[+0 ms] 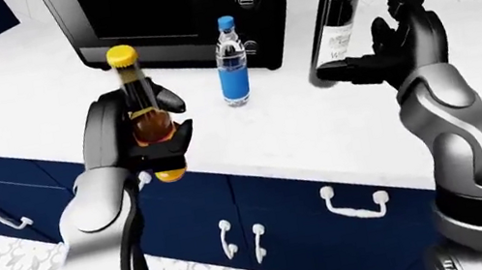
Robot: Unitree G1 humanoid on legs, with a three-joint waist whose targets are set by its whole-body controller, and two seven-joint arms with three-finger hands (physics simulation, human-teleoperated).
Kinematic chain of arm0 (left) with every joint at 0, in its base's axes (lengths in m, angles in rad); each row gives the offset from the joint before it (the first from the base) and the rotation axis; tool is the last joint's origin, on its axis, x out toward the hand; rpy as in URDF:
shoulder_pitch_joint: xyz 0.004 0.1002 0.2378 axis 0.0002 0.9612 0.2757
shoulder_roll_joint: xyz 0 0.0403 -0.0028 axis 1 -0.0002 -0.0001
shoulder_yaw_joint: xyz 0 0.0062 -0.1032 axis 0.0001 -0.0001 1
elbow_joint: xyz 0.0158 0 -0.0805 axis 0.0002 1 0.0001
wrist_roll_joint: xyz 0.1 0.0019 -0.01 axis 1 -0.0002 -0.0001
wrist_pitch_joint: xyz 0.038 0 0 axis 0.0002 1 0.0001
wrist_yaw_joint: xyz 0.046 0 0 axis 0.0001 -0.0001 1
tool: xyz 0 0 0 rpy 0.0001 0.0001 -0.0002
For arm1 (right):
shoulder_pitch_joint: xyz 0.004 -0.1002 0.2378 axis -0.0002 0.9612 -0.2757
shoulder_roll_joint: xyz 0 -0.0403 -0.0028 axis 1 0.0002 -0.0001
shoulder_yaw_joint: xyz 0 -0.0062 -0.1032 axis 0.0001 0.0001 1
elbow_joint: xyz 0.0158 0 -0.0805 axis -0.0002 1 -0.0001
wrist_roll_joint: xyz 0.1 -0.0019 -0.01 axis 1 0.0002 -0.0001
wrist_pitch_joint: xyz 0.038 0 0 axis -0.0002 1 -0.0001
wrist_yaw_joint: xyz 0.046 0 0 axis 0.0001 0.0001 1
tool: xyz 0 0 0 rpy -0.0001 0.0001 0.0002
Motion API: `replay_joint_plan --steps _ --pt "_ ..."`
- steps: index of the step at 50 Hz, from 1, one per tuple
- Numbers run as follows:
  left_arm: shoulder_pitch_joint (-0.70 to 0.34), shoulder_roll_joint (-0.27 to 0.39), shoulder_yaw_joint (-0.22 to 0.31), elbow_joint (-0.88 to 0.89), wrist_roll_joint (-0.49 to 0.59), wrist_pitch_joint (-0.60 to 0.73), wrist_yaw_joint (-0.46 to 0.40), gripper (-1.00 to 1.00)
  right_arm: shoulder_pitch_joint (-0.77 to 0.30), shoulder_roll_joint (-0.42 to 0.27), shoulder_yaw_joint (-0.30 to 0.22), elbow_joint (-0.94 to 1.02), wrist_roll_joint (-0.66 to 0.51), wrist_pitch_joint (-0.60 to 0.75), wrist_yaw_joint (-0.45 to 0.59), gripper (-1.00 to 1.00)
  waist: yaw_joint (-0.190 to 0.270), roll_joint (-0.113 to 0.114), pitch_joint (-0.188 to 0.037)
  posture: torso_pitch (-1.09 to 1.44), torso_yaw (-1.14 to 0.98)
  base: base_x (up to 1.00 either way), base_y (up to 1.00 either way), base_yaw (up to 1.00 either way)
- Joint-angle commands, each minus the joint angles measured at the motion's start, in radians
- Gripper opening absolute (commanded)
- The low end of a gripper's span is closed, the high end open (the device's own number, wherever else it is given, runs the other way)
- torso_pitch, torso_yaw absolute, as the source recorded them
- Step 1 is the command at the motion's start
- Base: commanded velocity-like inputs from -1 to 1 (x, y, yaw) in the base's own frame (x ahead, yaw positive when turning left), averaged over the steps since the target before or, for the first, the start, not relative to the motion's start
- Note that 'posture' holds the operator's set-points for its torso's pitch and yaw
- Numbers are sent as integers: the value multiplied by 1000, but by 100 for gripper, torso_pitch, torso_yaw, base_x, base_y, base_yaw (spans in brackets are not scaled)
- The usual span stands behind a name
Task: Move the drinks to the dining counter.
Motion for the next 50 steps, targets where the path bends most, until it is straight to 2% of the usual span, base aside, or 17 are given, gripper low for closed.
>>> replay_joint_plan --steps 1,14,20,28,41,50 --pt "-33 2 5 -33 11 -59 8 -100 -59 -12 -8 -6 -41 -52 -7 100 0 -1 -30 0 0 0 0 0" --pt "-25 -6 -6 -33 53 -82 -9 -100 -228 -1 31 287 -156 -140 -23 100 6 -5 -36 0 0 0 0 0" --pt "-29 -6 -5 -38 61 -79 -17 -100 -269 5 45 473 -202 -243 -13 100 4 -4 -37 0 0 0 0 0" --pt "-48 6 -8 -53 72 -50 -33 -100 -319 25 49 618 -220 -326 -19 100 5 1 -38 0 0 0 0 0" --pt "-53 17 19 -51 64 -52 -46 -100 -416 41 71 876 -220 -456 -13 100 1 2 -35 0 0 0 0 0" --pt "-41 19 31 -46 45 -67 -39 -100 -459 57 85 979 -243 -508 -5 100 0 6 -33 0 0 0 0 0"
